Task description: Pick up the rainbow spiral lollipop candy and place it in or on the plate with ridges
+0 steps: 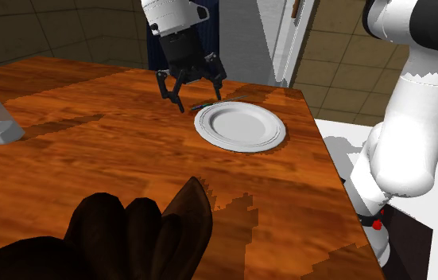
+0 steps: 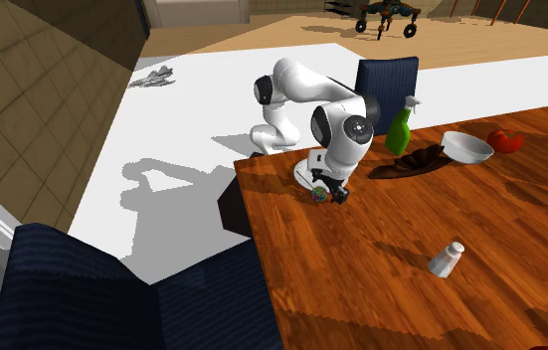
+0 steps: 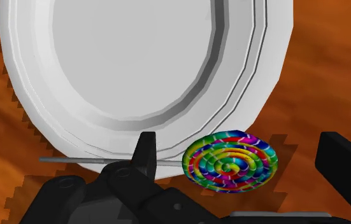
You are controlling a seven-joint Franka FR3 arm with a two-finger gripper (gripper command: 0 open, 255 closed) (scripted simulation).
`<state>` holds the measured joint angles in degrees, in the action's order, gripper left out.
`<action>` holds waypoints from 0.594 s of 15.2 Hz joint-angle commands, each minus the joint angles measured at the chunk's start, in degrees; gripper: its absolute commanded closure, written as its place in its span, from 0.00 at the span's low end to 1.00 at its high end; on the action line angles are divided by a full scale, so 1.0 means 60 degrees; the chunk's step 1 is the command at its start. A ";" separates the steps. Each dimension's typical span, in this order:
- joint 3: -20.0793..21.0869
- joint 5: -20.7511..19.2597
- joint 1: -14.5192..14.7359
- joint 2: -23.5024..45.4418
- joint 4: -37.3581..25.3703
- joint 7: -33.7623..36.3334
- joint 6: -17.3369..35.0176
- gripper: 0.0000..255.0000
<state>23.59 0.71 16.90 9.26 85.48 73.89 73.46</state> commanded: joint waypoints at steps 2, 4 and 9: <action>0.0000 0.0000 0.0000 0.0000 0.0000 0.0000 0.0000 1.00; 0.0000 0.0000 0.0000 0.0000 0.0000 0.0000 0.0000 1.00; 0.0000 0.0000 0.0000 0.0000 0.0000 0.0000 0.0000 1.00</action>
<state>23.59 0.71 16.90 9.26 85.48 73.89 73.46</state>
